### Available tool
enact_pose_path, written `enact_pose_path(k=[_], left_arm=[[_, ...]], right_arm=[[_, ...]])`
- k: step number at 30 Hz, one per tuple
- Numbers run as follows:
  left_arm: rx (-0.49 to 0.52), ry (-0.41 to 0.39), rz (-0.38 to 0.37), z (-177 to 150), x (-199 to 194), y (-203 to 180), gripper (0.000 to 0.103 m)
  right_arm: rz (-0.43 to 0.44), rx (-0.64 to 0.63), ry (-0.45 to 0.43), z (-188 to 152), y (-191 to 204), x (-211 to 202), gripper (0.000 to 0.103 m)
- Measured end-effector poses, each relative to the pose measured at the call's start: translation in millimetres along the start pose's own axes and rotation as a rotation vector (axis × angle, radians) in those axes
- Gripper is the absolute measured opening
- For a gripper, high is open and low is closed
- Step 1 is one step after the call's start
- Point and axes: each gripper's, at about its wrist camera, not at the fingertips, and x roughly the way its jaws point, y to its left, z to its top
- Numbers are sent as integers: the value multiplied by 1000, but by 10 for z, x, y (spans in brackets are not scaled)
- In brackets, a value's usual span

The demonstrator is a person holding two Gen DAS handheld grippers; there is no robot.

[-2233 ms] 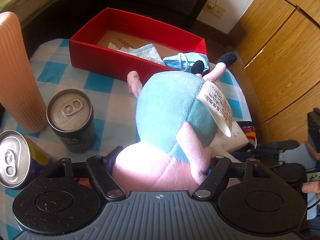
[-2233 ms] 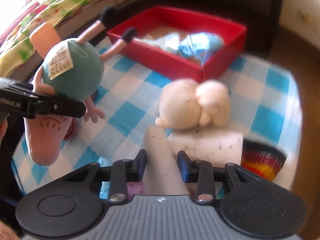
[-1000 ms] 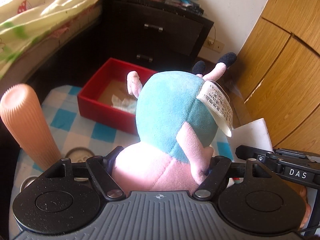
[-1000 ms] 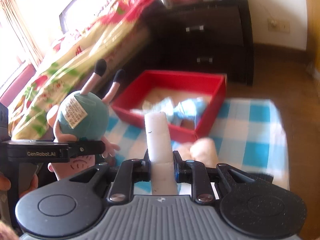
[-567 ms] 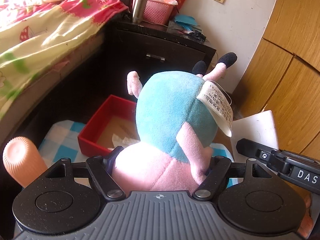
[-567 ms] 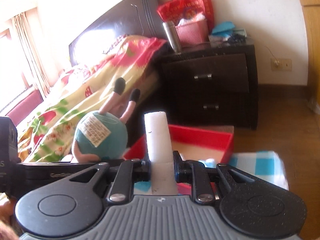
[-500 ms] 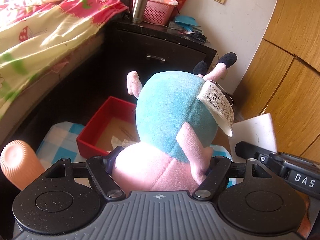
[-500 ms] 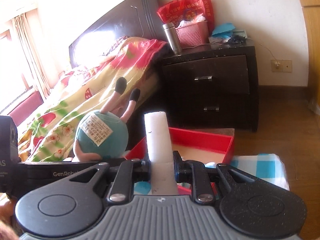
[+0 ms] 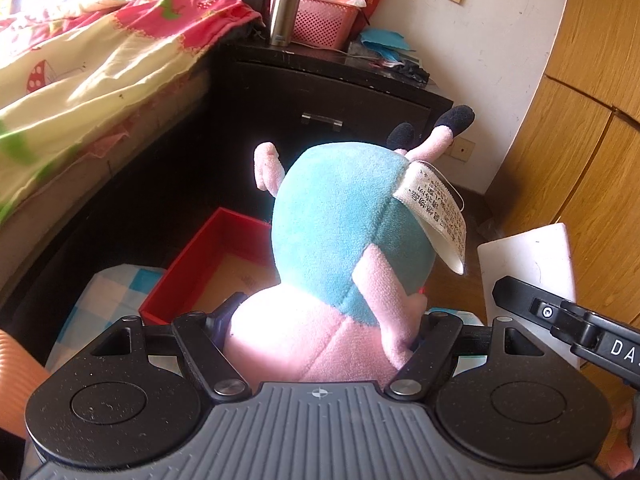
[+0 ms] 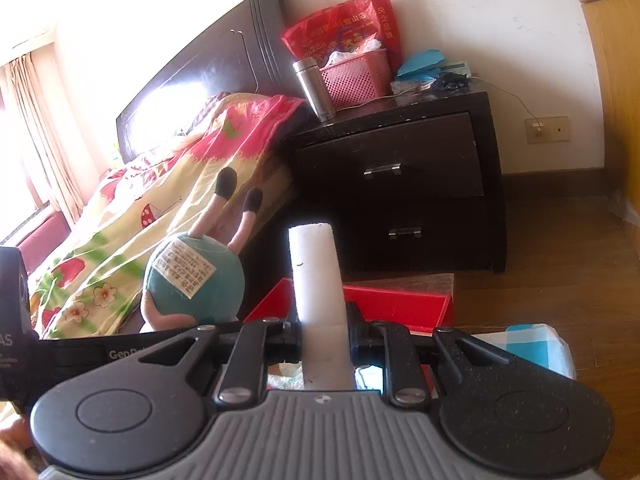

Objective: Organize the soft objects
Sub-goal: 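Lower the pig plush into the red box with the left gripper while the right drops the stick in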

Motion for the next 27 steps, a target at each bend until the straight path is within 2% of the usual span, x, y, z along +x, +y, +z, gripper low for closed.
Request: enact_pose_path(k=[18,27], left_arm=[[-3,-5,45,31,377,101,74],[43,12,122,205,715,68,74]], right_arm=[[-38,-6,19,-114,-147,539,0],[-95,-88,58,70,-114,1045,0]])
